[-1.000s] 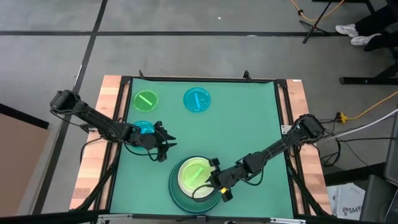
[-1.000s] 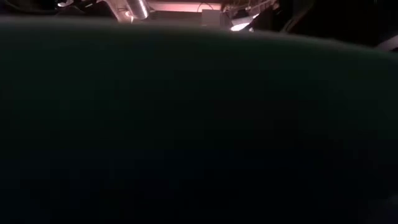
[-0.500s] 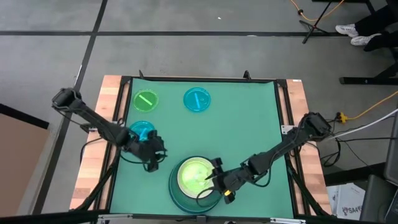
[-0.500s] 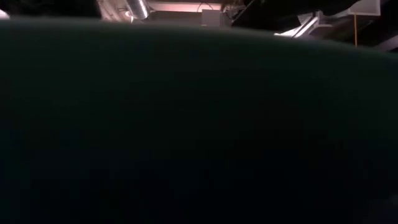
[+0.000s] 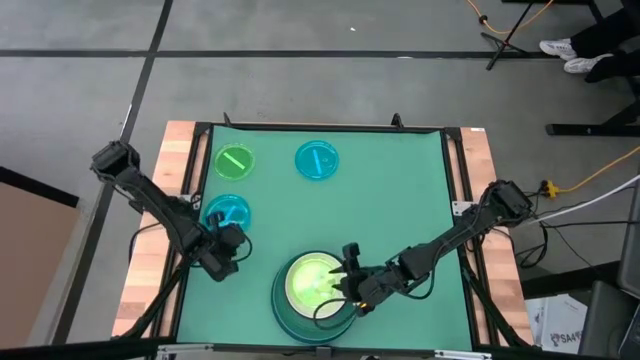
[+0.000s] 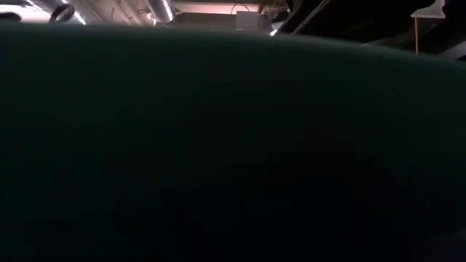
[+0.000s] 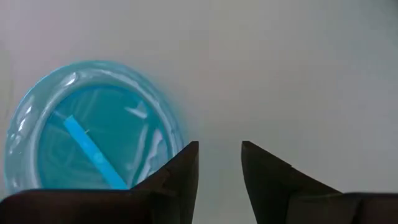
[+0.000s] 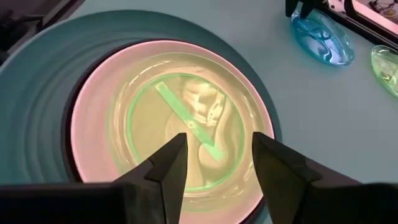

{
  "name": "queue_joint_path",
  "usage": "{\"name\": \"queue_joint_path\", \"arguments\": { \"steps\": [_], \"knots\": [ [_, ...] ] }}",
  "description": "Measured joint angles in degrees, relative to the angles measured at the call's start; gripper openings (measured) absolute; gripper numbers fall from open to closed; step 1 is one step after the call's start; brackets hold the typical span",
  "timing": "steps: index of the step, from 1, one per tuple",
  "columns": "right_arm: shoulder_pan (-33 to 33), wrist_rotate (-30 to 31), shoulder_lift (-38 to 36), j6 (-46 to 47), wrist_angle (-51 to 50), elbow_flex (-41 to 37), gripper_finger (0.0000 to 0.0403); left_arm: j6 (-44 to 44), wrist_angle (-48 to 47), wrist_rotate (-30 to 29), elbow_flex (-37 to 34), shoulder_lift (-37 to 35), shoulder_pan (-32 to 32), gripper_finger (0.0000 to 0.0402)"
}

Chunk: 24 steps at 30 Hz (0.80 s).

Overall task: Stack plastic plates
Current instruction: Stack the bottom light blue plate on top of the green plate

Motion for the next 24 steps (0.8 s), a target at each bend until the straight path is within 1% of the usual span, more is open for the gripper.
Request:
{"name": "queue_joint_path", "arguments": {
  "steps": [14, 19, 24],
  "knots": [
    [-0.5, -0.1, 0.4, 0.7, -0.9, 0.0, 0.017, -1.5, -2.9, -0.1, 0.0, 11.9, 0.6, 0.0114],
    [-0.5, -0.1, 0.4, 1.5, -0.8, 0.0, 0.017, -2.5, -3.9, -2.6, 0.0, 15.5, 2.2, 0.0114],
    [-0.4, -0.1, 0.4, 2.0, -0.9, 0.0, 0.017, -2.5, -4.2, -3.2, 0.2, 17.5, 3.8, 0.0113]
  ]
}}
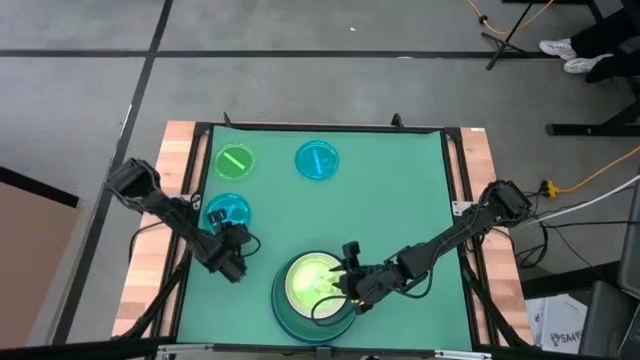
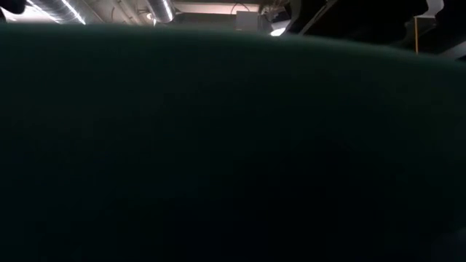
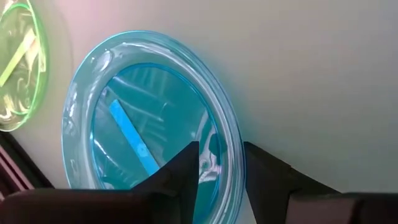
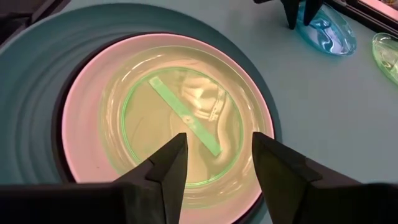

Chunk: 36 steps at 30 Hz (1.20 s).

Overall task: Stack plastic plates
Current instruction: Stack the bottom light blue plate on top of the green plate

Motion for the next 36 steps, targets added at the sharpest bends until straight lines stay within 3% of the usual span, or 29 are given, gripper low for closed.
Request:
{"name": "queue_joint_path", "arguments": {
  "steps": [4, 12, 20, 27, 36],
  "knots": [
    [0.0, 0.0, 0.0, 0.1, 0.0, 0.0, 0.017, 0.0, 0.0, 0.0, -0.1, 0.2, 0.5, 0.0093],
    [0.0, 0.0, 0.0, 0.4, 0.0, 0.0, 0.017, 1.6, -0.1, -2.3, -0.4, 0.5, 0.6, 0.0007],
    [0.3, -0.1, 0.0, 4.6, -0.1, 0.0, 0.017, 3.2, -0.9, -2.5, 0.9, 0.4, 0.4, 0.0002],
    [5.5, 1.7, -1.0, 7.1, 0.3, 0.0, 0.017, 4.8, -5.1, -5.1, 10.0, 0.4, -2.3, 0.0001],
    [10.7, 7.7, -1.0, 16.9, 0.1, 0.0, 0.017, 20.8, 0.1, -11.9, 24.7, 0.3, -7.8, 0.0]
  ]
}}
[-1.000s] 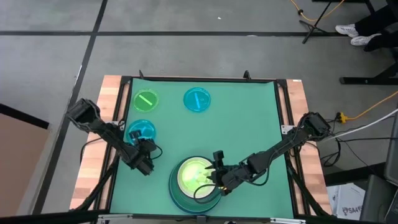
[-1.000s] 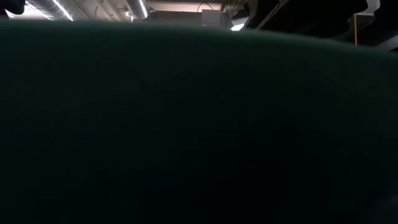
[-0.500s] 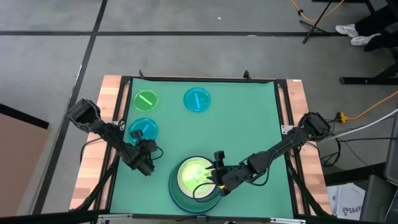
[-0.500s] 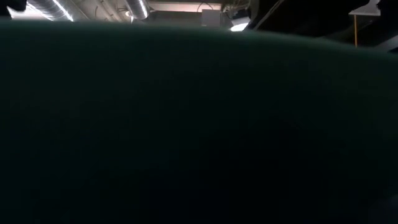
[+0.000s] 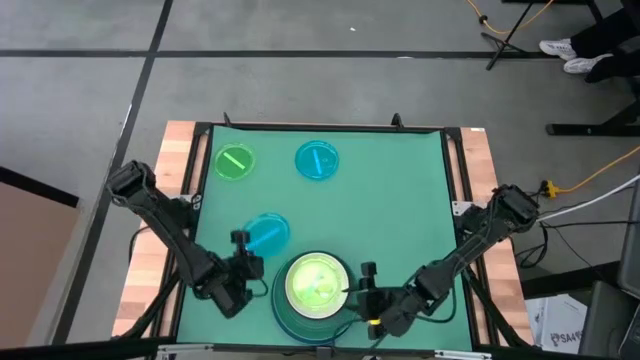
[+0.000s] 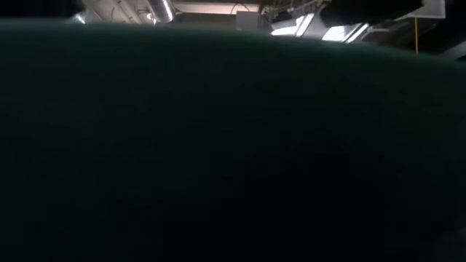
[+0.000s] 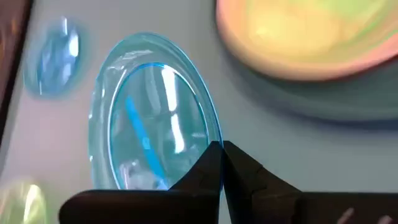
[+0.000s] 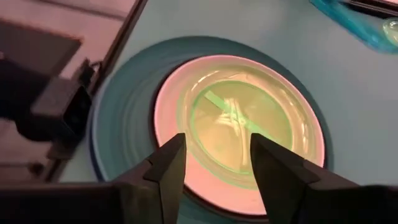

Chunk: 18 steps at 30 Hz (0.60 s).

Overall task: Stack plastic plates
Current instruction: Stack the bottom light blue plate on top of the green plate

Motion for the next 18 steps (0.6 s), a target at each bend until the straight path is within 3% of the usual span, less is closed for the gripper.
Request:
{"name": "queue_joint_path", "arguments": {
  "steps": [10, 18],
  "knots": [
    [4.1, 1.3, 3.4, 14.8, 1.5, 0.0, 0.017, 21.5, 20.4, -5.1, 4.7, 3.2, -2.1, 0.0],
    [6.4, 1.4, 3.9, 20.9, 1.6, 0.0, 0.017, 37.2, 37.2, 1.4, 6.7, 12.2, -0.8, 0.0]
  ]
}}
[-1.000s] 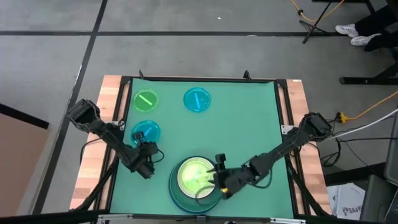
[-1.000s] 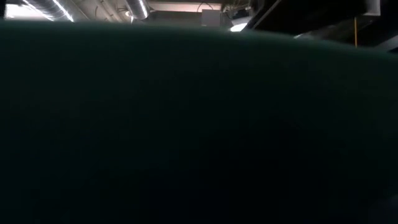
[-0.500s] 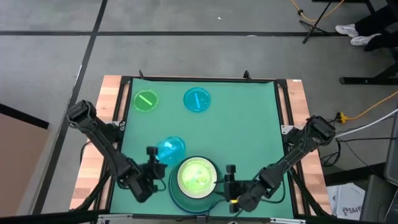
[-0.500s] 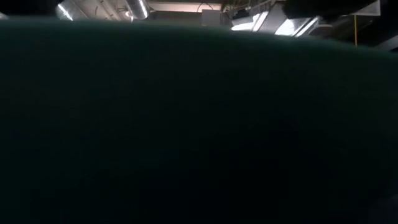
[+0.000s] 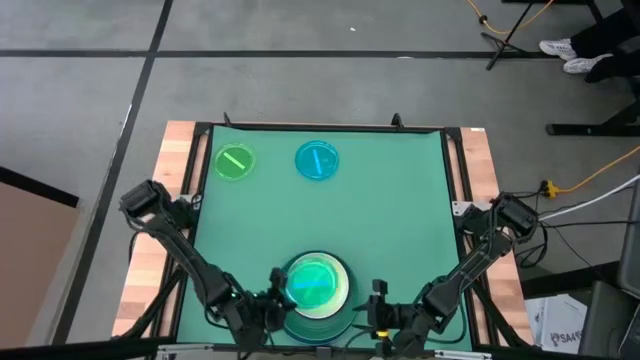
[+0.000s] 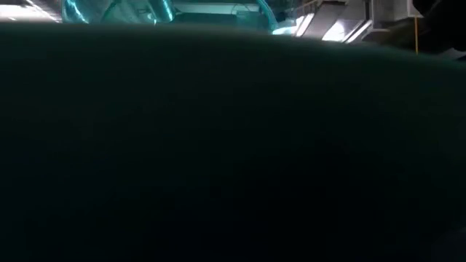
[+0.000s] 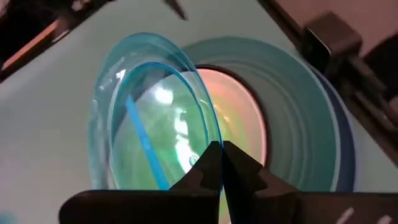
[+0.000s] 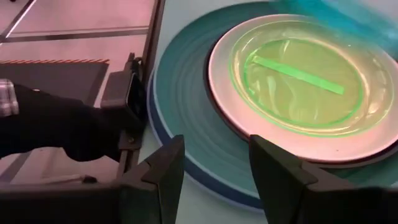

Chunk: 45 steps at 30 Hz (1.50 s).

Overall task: Stack plastic plates
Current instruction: Stack the bottom light blue plate on top of the green plate, then stack the light blue plate on top of the light blue plate

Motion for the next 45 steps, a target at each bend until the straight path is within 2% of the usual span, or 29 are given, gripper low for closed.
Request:
{"name": "queue_joint_path", "arguments": {
  "steps": [7, 18, 21, 27, 31, 37, 45],
  "knots": [
    [-0.2, 0.1, 0.0, 0.9, 0.2, 0.0, 0.017, 1.7, 0.4, 1.8, 0.6, 5.0, 1.1, 0.0003],
    [-0.2, 1.5, 0.0, -0.5, -0.2, 0.0, 0.017, -1.5, -0.2, 8.4, 0.6, 7.5, 4.6, 0.0047],
    [-0.2, 1.5, 0.0, -0.6, -0.2, 0.0, 0.017, -5.6, 0.1, 10.2, 0.6, 6.8, 5.3, 0.0072],
    [-0.3, 2.1, 0.0, -0.7, 0.0, 0.0, 0.017, -10.0, -3.3, 19.5, 0.9, 2.1, 4.2, 0.0105],
    [-1.9, 7.3, 0.0, -1.0, -0.3, 0.0, 0.017, -11.4, -4.7, 17.8, -0.2, -2.2, 1.6, 0.0105],
    [-7.4, 7.5, 0.0, -5.5, -3.7, 0.0, 0.017, -12.5, -2.9, 10.0, -9.6, -11.3, 0.3, 0.0103],
    [-16.0, 7.0, 0.0, -16.0, -9.1, 0.0, 0.017, -14.2, 16.1, 10.2, -33.4, -25.0, 6.3, 0.0103]
  ]
}}
